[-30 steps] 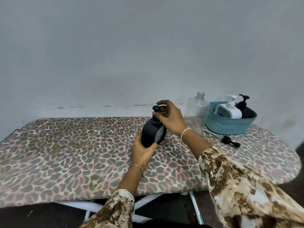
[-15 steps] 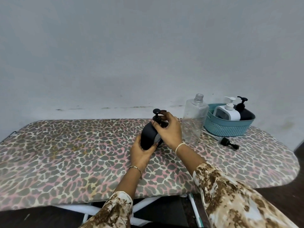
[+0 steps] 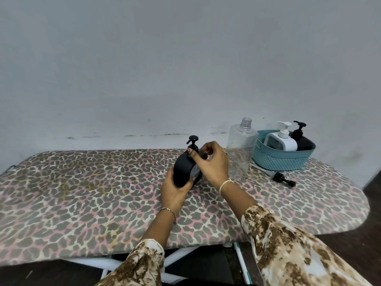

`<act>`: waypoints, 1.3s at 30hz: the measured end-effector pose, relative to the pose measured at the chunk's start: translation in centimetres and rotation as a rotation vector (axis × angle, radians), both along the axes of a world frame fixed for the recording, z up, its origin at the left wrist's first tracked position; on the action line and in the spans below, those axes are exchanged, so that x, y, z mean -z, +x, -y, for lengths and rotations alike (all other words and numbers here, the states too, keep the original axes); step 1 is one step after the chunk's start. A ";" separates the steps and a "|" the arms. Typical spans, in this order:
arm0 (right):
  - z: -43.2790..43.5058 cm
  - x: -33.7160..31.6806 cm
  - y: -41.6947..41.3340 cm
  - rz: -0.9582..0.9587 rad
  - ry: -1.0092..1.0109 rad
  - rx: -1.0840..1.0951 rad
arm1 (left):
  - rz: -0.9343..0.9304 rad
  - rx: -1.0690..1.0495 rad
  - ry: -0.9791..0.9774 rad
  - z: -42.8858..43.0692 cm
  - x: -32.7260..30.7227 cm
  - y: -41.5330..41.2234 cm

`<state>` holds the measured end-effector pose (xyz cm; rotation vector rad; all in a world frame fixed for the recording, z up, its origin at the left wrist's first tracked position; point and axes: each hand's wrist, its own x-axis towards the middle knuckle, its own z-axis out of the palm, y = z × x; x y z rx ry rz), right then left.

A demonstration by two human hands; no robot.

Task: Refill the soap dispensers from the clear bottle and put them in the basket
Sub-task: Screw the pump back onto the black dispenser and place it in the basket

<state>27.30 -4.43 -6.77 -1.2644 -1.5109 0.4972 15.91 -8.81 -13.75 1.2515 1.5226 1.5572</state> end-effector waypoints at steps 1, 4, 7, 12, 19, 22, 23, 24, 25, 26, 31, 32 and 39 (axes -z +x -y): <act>0.0 0.2 -0.1 -0.003 -0.008 -0.036 | -0.005 0.002 0.000 0.0 0.0 0.0; 0.0 0.4 -0.7 -0.049 -0.104 -0.207 | -0.003 0.004 0.005 0.0 -0.1 0.0; 0.0 0.8 -1.6 -0.080 -0.131 -0.212 | -0.004 0.005 0.017 0.1 -0.1 0.0; 0.7 0.7 -1.2 -0.154 0.014 -0.008 | 0.010 0.005 0.026 -0.1 0.0 0.0; 0.2 0.3 -1.1 0.126 -0.081 -0.039 | 0.008 -0.002 0.014 -0.1 0.2 0.0; 0.2 0.5 -1.6 0.192 -0.115 0.024 | 0.002 0.004 0.025 -0.1 0.0 0.1; 0.3 0.5 -1.7 0.196 -0.113 0.078 | 0.001 0.004 0.029 -0.1 0.1 0.1; 0.3 0.4 -1.7 0.172 -0.110 0.128 | 0.003 0.006 0.030 -0.1 0.1 0.1; 0.3 0.3 -1.7 0.133 -0.105 0.159 | 0.009 0.008 0.031 -0.1 0.2 0.0; 0.2 0.3 -1.6 0.098 -0.093 0.163 | 0.015 0.009 0.031 -0.1 0.2 0.0; 0.1 0.8 -1.8 0.122 -0.081 -0.018 | 0.025 0.010 0.035 0.0 0.1 0.0; 0.0 0.9 -1.9 0.124 -0.080 -0.028 | 0.034 0.014 0.035 0.0 0.1 0.0; -0.2 -0.4 -1.9 0.194 -0.138 0.134 | 0.027 0.007 0.027 -0.2 0.4 -0.1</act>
